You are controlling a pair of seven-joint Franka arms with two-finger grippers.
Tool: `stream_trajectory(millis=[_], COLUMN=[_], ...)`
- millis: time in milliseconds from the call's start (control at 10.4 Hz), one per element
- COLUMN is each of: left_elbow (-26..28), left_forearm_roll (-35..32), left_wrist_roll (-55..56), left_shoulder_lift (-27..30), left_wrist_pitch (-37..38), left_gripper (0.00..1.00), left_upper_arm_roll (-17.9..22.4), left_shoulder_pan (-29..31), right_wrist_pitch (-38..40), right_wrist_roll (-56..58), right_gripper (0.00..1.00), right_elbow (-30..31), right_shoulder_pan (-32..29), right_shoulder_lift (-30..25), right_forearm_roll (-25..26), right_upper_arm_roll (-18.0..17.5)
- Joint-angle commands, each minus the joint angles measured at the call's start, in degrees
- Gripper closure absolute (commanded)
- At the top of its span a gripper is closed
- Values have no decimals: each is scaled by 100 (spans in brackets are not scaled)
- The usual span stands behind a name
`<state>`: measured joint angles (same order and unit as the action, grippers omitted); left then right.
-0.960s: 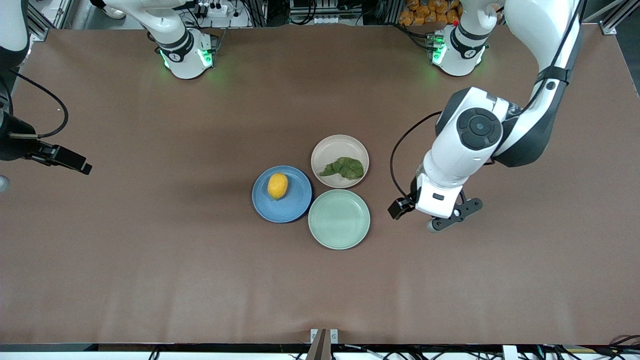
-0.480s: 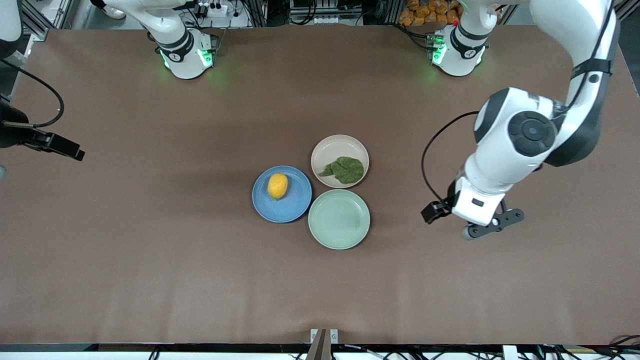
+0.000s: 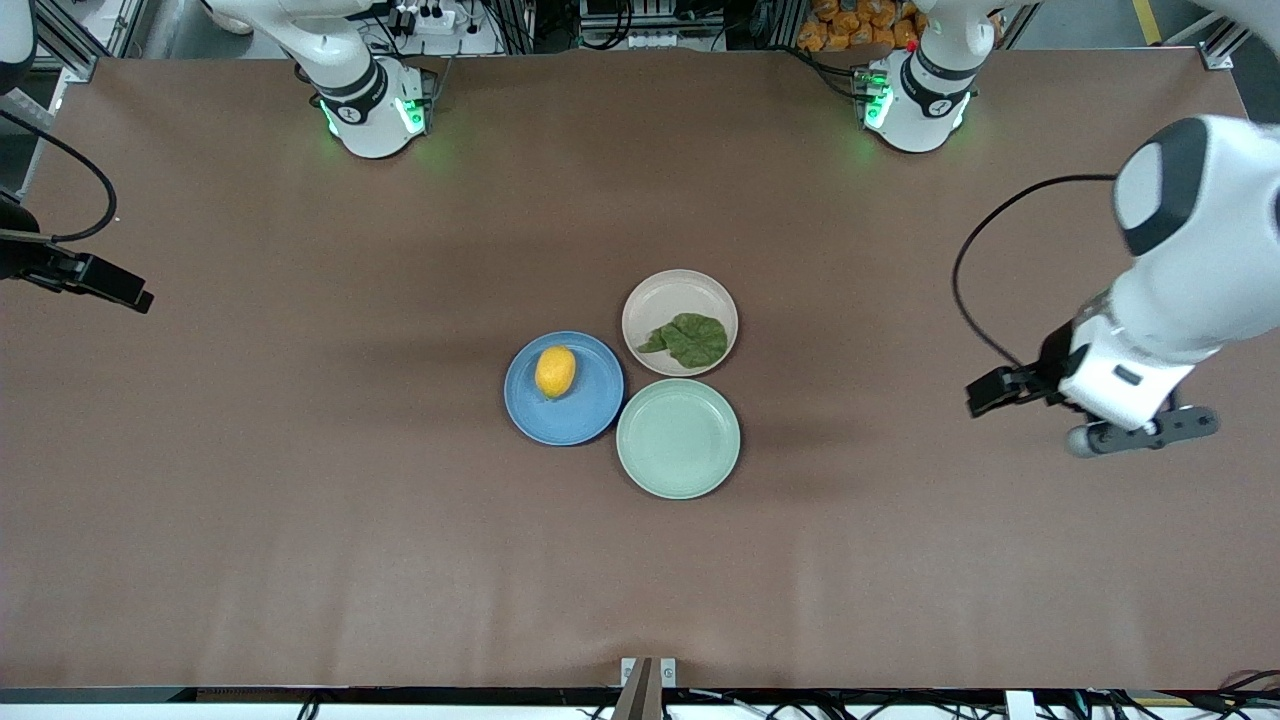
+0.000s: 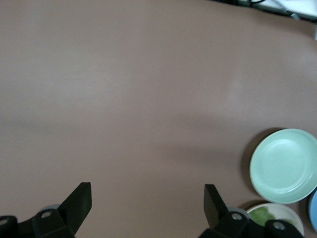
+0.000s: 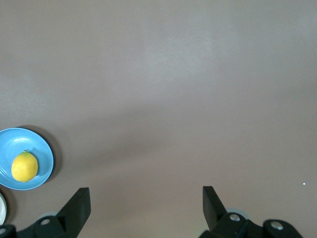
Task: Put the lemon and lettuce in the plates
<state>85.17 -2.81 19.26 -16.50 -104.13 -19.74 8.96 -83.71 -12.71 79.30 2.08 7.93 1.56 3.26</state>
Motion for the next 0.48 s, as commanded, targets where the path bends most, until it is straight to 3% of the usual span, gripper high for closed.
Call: stream_trajectory(millis=[0, 192, 384], left_elbow=[-157, -307, -308], left_forearm_roll=[263, 254, 237], left_wrist_roll=[-605, -643, -643], left_shoulder_lift=[383, 550, 849], left_wrist_pitch=[706, 1515, 1763], left_gripper=[0, 0, 0], left_upper_arm_roll=[321, 366, 383], left_shoulder_pan=[-25, -34, -52], right_wrist_pitch=[109, 337, 338], right_wrist_roll=[49, 41, 23], right_gripper=[0, 0, 0], right_elbow=[-47, 59, 94], right_shoulder_pan=[-23, -14, 38], right_shoulder_lift=[-159, -283, -292], right_forearm_roll=[37, 29, 20], right_upper_arm_roll=[-202, -229, -238])
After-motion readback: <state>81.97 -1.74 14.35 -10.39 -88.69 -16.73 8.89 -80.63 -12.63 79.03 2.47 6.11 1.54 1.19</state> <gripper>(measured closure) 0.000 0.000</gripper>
